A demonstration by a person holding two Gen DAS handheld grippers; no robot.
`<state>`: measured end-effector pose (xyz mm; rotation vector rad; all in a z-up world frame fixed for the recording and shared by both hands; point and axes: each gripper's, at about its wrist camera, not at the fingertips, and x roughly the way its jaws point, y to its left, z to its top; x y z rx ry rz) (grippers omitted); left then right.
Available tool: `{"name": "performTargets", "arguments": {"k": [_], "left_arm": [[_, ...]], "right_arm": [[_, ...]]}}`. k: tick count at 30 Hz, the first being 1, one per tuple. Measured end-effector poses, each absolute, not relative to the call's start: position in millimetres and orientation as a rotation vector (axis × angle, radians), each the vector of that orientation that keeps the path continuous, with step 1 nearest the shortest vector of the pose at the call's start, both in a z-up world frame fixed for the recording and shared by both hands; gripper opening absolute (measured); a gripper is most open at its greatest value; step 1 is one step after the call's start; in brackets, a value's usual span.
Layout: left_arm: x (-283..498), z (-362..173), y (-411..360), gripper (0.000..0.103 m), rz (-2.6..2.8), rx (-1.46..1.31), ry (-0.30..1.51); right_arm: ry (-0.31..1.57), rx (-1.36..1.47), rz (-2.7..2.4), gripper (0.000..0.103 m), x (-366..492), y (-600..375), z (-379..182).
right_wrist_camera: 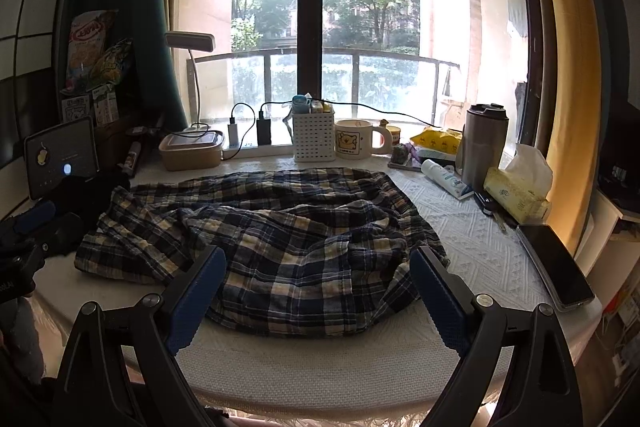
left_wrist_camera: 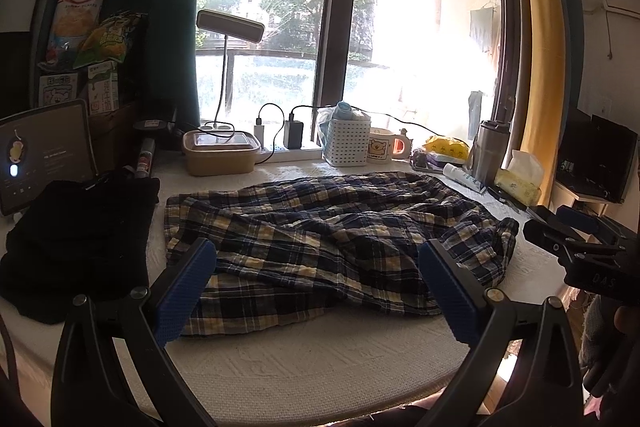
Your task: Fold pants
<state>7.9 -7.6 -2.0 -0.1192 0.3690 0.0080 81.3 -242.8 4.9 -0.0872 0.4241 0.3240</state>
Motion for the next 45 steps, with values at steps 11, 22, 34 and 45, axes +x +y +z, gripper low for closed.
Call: {"name": "performTargets", "arguments": {"k": [11, 22, 34, 45], "left_arm": [[7.5, -1.7, -10.2, 0.100, 0.001, -0.119, 0.366], [6.5, -1.5, -8.9, 0.100, 0.005, -0.120, 0.361], [4.7, -0.1, -8.4, 0.100, 0.011, -0.123, 0.354], [5.6, -1.0, -7.9, 0.100, 0.013, -0.126, 0.362]], "right_arm": [[0.422, -0.083, 0.320, 0.095, 82.1, -242.6, 5.4], [0.423, -0.083, 0.319, 0.095, 82.6, -242.1, 4.9], [0.423, -0.083, 0.320, 0.095, 82.4, -241.9, 4.8], [0.423, -0.086, 0.323, 0.095, 81.1, -240.6, 3.8]]}}
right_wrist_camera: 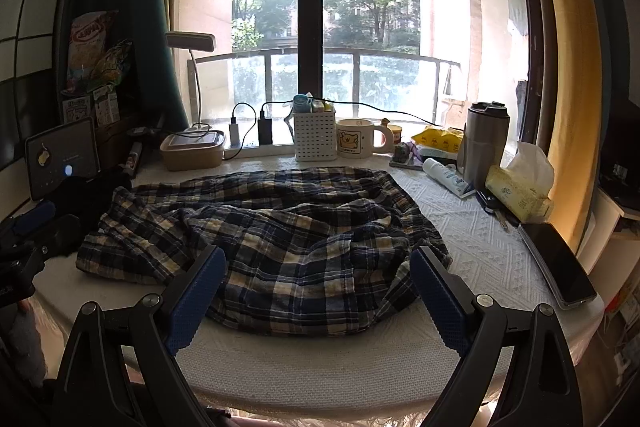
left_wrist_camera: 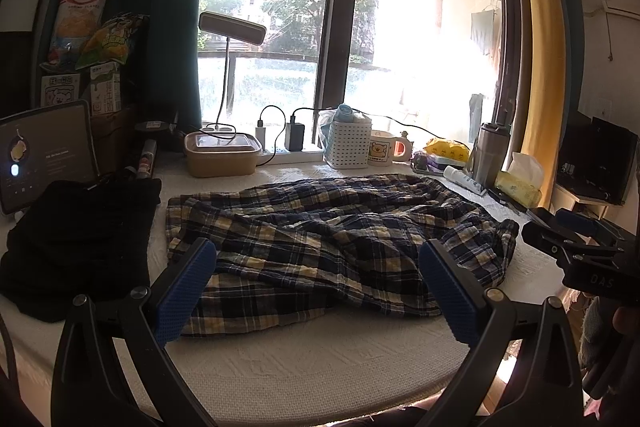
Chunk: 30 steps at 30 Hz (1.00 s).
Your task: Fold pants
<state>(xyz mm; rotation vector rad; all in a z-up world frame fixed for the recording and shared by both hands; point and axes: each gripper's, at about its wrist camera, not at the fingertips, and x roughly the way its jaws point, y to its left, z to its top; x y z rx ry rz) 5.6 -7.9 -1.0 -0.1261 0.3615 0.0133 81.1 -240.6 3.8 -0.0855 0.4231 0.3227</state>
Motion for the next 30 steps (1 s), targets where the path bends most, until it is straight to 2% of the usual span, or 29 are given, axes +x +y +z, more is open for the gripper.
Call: {"name": "performTargets", "arguments": {"k": [18, 25, 30], "left_arm": [[13.9, 2.2, -1.1, 0.100, 0.030, -0.080, 0.340], [58.8, 14.8, 32.0, 0.100, 0.056, -0.051, 0.366], [110.0, 19.0, 77.5, 0.100, 0.064, -0.116, 0.455]], "right_arm": [[0.426, -0.091, 0.330, 0.095, 79.7, -237.5, 0.7], [0.402, -0.122, 0.310, 0.095, 114.8, -247.2, 10.0], [0.473, -0.094, 0.352, 0.095, 173.2, -261.1, 11.6]]}}
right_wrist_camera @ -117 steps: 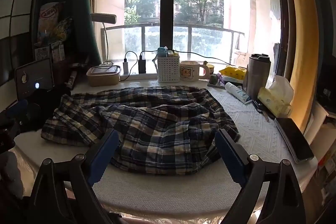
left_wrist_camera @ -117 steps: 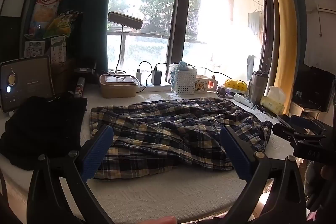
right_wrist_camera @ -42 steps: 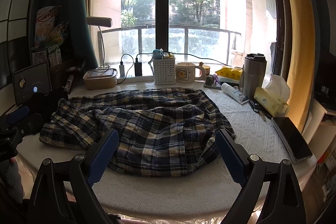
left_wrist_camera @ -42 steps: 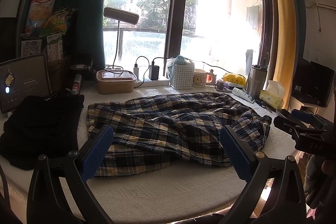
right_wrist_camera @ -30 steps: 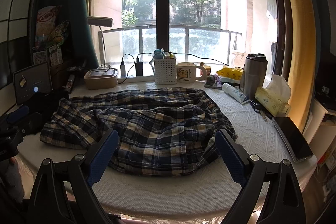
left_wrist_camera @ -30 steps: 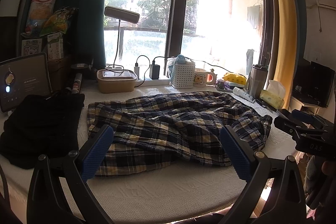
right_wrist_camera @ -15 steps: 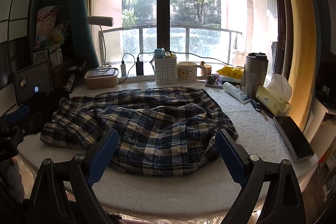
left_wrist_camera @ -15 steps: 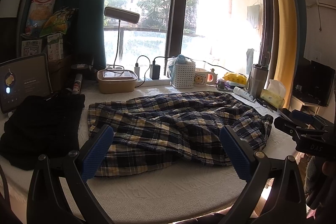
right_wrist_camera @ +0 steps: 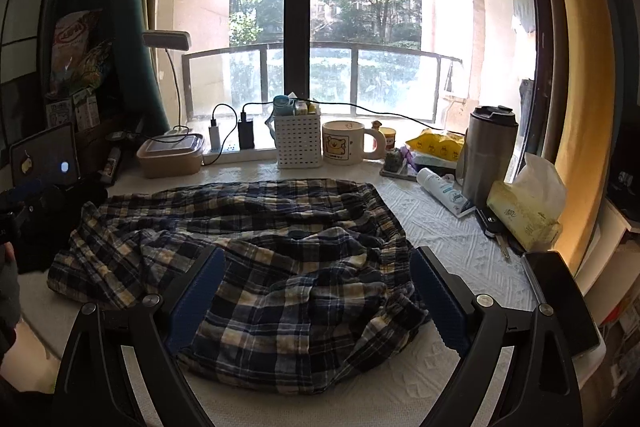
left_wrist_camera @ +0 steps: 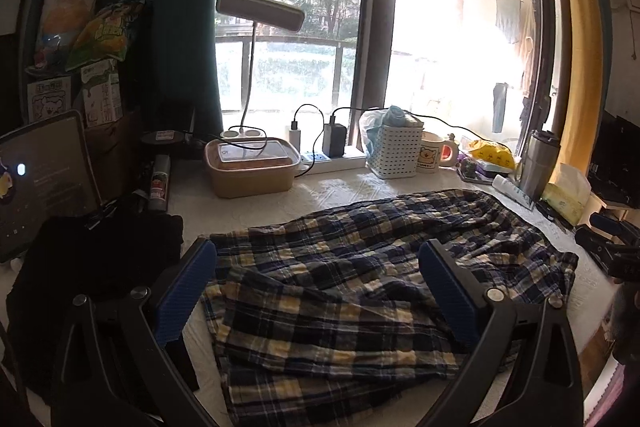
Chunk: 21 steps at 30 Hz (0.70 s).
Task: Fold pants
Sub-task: 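Move both grippers to the plaid pants and grasp the waistband with the left gripper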
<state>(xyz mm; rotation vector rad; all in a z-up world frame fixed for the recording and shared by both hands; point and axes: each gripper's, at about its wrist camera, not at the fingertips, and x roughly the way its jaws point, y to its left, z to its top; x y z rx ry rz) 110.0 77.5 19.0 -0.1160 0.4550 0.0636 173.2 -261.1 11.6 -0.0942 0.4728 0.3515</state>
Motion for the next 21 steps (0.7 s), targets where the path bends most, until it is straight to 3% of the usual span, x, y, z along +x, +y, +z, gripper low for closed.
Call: {"name": "performTargets", "arguments": {"k": [13, 21], "left_arm": [[235.1, -34.6, 170.4, 0.100, 0.133, -0.080, 0.792], [255.2, -62.6, 169.4, 0.100, 0.120, -0.031, 0.900]], "right_arm": [[0.566, -0.219, 0.404, 0.095, 327.7, -271.7, 22.7], [0.636, -0.246, 0.440, 0.094, 398.7, -264.8, 9.3]]}}
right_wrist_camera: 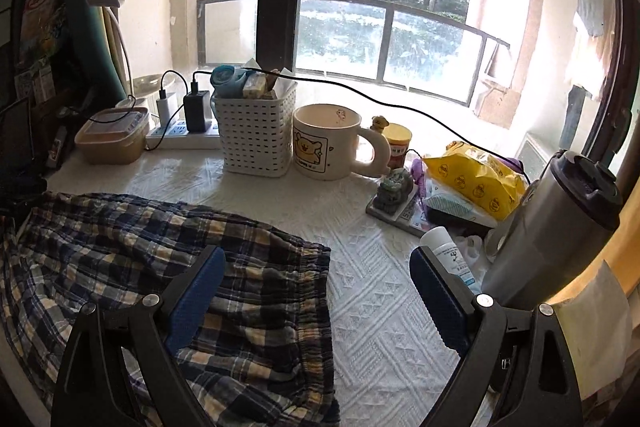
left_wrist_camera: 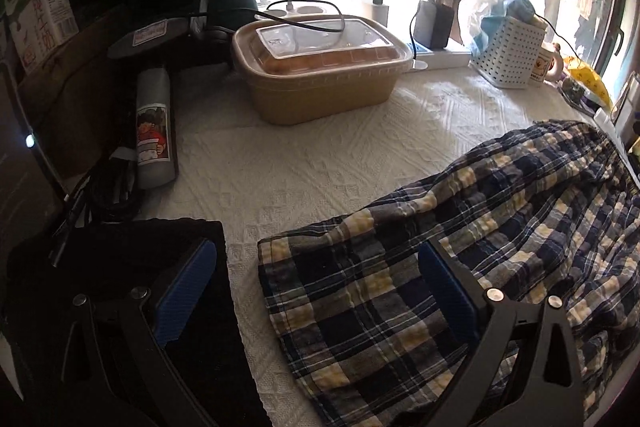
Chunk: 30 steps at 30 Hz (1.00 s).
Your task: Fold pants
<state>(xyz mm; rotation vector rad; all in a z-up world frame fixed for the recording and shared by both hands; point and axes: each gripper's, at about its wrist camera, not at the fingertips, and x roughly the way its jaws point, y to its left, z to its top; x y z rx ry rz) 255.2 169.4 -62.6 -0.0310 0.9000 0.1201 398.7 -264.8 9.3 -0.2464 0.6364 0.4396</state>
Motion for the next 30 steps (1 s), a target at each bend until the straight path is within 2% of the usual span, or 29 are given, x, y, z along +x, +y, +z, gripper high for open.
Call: {"name": "performTargets", "arguments": {"k": [1, 3, 11, 13, 14, 16, 17, 18, 19, 20, 22, 24, 30], "left_arm": [[257.3, -63.5, 166.0, 0.097, 0.108, -0.011, 0.906], [262.1, -68.7, 161.5, 0.077, 0.084, 0.005, 0.947], [266.9, -74.6, 157.6, 0.073, 0.055, 0.013, 0.983], [265.3, -72.1, 157.7, 0.062, 0.050, 0.007, 0.977], [262.7, -72.0, 157.9, 0.051, 0.034, 0.002, 0.973], [263.0, -69.9, 153.4, 0.031, 0.028, 0.015, 0.966], [263.6, -68.9, 151.0, 0.016, 0.028, 0.024, 0.965], [263.9, -67.6, 149.2, 0.008, 0.020, 0.027, 0.963], [265.6, -66.7, 147.0, 0.006, 0.012, 0.030, 0.964], [267.5, -65.6, 144.8, 0.004, 0.006, 0.035, 0.963], [274.4, -63.3, 140.2, 0.003, -0.007, 0.040, 0.955], [278.7, -57.9, 140.8, 0.003, -0.015, 0.028, 0.936], [305.7, -31.6, 142.6, 0.003, 0.007, 0.056, 0.847]], "right_arm": [[0.653, -0.247, 0.446, 0.094, 407.2, -263.2, 4.7], [0.678, -0.251, 0.462, 0.094, 421.2, -258.3, -5.6], [0.756, -0.308, 0.505, 0.094, 454.0, -242.7, -42.6], [0.769, -0.342, 0.516, 0.093, 458.3, -239.9, -48.4], [0.781, -0.345, 0.525, 0.091, 461.4, -240.3, -51.2], [0.818, -0.321, 0.544, 0.081, 469.3, -243.0, -55.5], [0.838, -0.304, 0.557, 0.075, 472.9, -244.3, -57.9], [0.854, -0.290, 0.574, 0.064, 475.3, -245.1, -60.1], [0.871, -0.284, 0.597, 0.055, 476.6, -244.2, -63.1], [0.889, -0.283, 0.618, 0.040, 477.2, -242.6, -66.4], [0.881, -0.296, 0.620, 0.037, 474.4, -239.9, -67.4], [0.870, -0.304, 0.622, 0.029, 470.3, -237.9, -64.4], [0.722, -0.356, 0.512, 0.025, 453.2, -237.6, -37.4]]}}
